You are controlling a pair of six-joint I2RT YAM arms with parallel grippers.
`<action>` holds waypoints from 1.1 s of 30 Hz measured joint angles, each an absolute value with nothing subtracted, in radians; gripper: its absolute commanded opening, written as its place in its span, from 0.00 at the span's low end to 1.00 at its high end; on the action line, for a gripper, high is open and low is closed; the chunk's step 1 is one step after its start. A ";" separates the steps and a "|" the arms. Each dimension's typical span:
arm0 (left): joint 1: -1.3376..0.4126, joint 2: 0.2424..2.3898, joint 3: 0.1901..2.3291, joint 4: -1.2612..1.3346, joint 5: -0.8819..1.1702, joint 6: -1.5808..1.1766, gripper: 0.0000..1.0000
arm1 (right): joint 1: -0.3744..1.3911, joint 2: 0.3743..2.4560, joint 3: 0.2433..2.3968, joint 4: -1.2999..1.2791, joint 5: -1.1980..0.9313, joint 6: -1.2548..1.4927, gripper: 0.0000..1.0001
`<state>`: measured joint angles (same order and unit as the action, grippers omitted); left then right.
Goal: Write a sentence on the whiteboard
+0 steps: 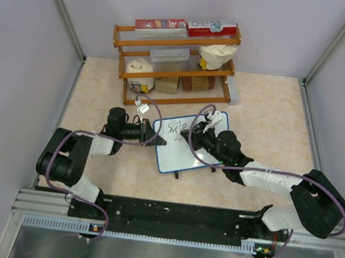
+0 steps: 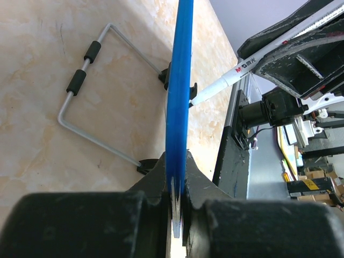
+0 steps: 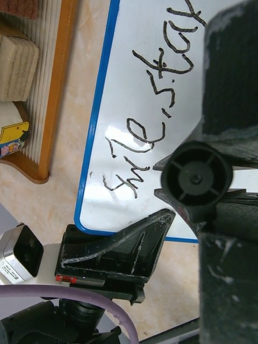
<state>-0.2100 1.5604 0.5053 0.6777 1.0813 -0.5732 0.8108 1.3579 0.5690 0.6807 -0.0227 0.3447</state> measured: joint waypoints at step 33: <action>-0.210 1.560 0.505 0.680 1.082 -0.574 0.00 | 0.831 1.333 0.517 0.646 -0.056 0.378 0.00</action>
